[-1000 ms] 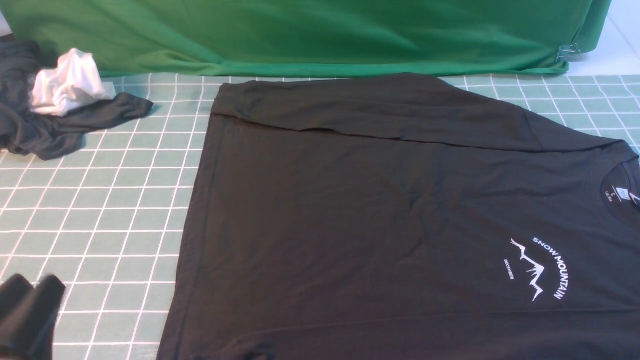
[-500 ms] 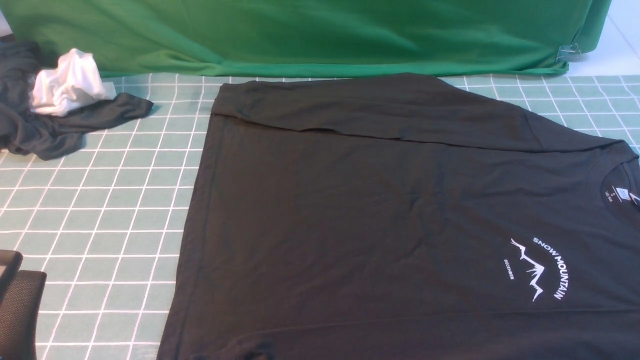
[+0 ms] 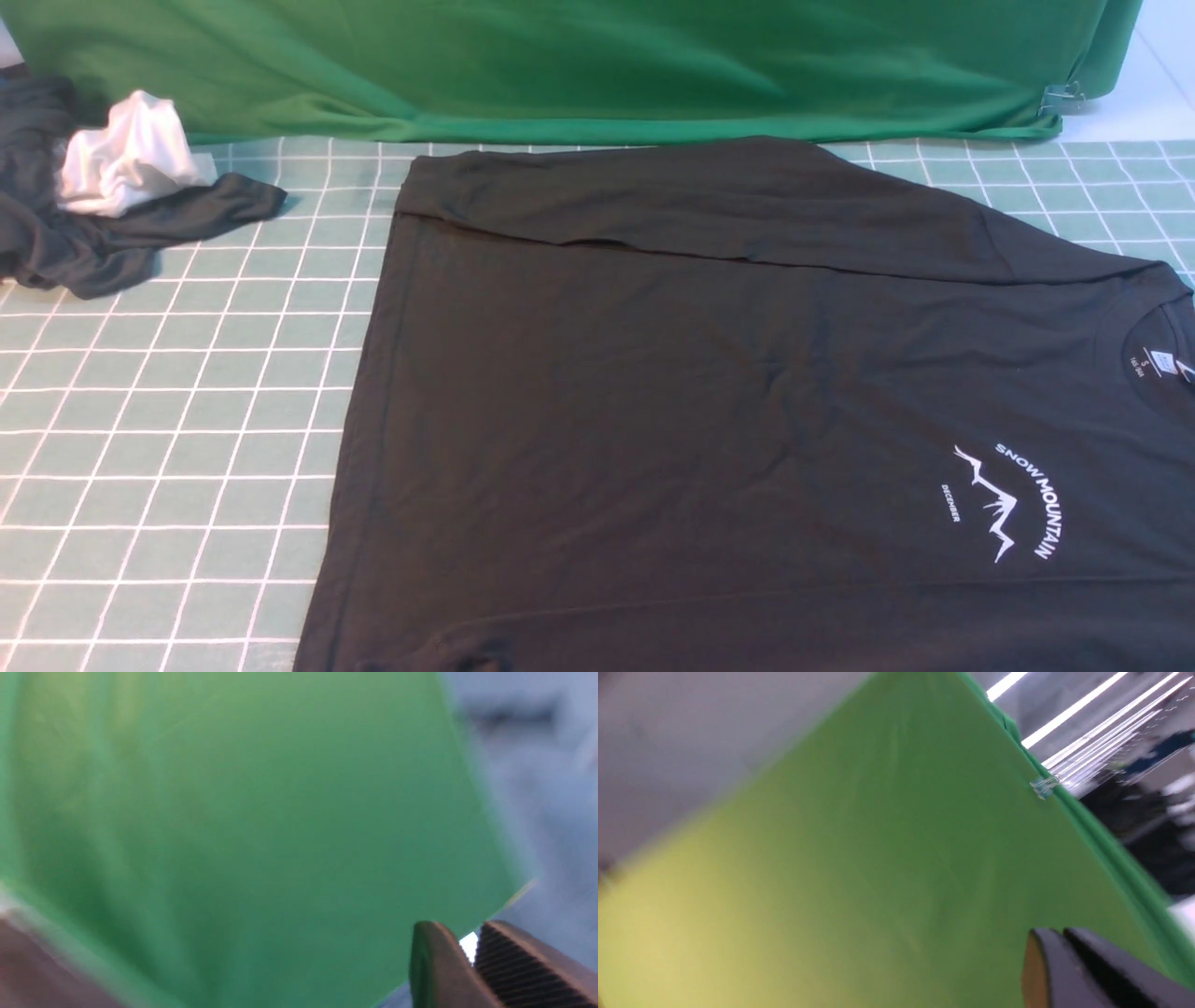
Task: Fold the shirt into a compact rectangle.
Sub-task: 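Grasp the left edge of the dark T-shirt lying flat on the table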
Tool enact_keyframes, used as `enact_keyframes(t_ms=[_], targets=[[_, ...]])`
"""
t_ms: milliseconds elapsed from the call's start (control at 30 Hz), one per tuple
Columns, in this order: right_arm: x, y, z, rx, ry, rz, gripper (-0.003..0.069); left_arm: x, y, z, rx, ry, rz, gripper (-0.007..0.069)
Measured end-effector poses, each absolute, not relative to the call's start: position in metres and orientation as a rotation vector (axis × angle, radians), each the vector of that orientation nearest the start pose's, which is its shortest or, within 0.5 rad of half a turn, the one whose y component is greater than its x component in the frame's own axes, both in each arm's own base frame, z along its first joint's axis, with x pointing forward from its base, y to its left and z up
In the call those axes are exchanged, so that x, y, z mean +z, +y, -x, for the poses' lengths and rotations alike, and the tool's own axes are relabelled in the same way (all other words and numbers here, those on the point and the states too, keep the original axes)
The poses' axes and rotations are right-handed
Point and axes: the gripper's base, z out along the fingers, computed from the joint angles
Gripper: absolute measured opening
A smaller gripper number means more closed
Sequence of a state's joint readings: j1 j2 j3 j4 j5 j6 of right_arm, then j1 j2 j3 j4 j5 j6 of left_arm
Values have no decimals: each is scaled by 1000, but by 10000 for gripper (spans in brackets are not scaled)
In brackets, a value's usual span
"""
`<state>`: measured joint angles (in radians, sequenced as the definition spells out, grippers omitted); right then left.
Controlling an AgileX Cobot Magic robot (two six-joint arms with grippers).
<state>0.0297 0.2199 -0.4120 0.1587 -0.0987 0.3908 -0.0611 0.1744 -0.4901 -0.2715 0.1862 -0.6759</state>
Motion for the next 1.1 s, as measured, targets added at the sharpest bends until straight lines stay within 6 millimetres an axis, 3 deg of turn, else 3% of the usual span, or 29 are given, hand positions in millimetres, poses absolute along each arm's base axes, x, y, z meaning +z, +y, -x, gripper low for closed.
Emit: enact_keyframes(t_ms=[67,167,300,367,533,633,800,967,1100], targets=[[371,3,-58,335,1319,-201,29,357,-12,-56,-707,1587,501,28],[387,8,-73,151,1614,-10,29,347,-20,-85,-512,2064,371,9],[380,12,-99,61,1958,178,30,309,-37,-127,-546,2611,170,9],[372,13,-109,60,2051,206,29,291,-43,-144,-612,2758,108,11],[357,14,-131,64,2193,235,32,240,-52,-175,-698,2897,203,15],[354,14,-138,63,2222,245,37,215,-64,-177,-686,2998,169,37],[353,14,-140,61,2228,251,43,204,-84,-178,-617,3001,90,111],[353,14,-140,60,2228,252,49,195,-104,-177,-515,2986,-37,296],[353,14,-140,59,2228,254,56,186,-105,-179,-385,3012,-96,405]])
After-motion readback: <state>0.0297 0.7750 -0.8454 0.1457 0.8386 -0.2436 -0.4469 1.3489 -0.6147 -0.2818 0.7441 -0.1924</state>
